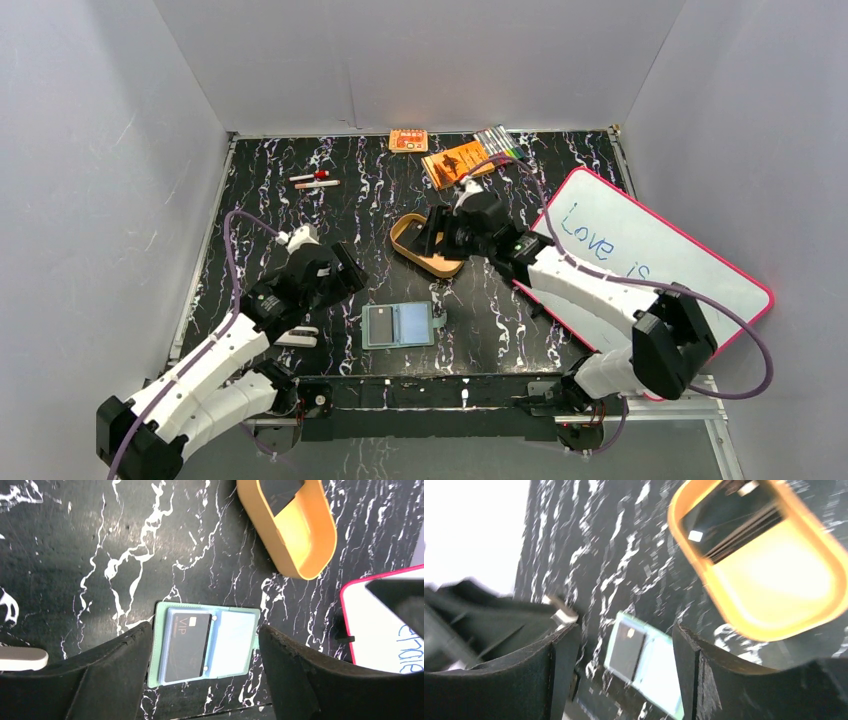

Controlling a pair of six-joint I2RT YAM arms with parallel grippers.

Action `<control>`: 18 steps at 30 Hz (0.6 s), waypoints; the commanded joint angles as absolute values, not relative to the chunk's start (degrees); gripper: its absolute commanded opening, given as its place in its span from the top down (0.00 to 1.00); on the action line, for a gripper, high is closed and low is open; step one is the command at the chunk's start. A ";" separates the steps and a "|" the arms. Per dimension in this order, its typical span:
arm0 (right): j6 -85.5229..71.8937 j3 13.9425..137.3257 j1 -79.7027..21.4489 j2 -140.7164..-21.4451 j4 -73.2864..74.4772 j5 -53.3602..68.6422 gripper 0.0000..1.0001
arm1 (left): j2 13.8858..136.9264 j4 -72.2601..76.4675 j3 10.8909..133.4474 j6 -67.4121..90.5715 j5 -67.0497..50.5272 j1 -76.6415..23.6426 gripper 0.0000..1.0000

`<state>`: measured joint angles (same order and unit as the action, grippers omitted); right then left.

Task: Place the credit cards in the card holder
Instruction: Insert the credit card into the card holder, then pick up the credit card from the storage box.

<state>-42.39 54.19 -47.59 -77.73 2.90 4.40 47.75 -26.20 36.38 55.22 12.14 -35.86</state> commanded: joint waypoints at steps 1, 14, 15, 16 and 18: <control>-45.17 56.64 -40.13 -82.66 1.10 3.06 0.26 | 45.57 -26.80 37.79 51.15 15.86 -35.95 0.24; -56.40 60.21 -38.10 -96.78 -8.37 -1.97 0.34 | 44.30 -23.71 32.44 55.13 13.03 -35.95 0.27; -57.14 60.56 -38.06 -97.63 -7.98 -2.67 0.34 | 44.21 -23.58 32.16 55.42 12.93 -35.95 0.27; -57.75 60.75 -38.10 -98.36 -7.92 -3.20 0.35 | 44.24 -23.39 31.88 55.56 12.91 -35.91 0.27; -58.59 61.71 -38.19 -100.28 -7.66 -3.93 0.35 | 44.29 -23.16 31.33 56.02 12.79 -35.94 0.27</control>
<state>-55.35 58.17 -38.00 -98.08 -6.17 -0.47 45.17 -24.21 32.18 54.72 12.80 -35.86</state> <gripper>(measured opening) 0.652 0.735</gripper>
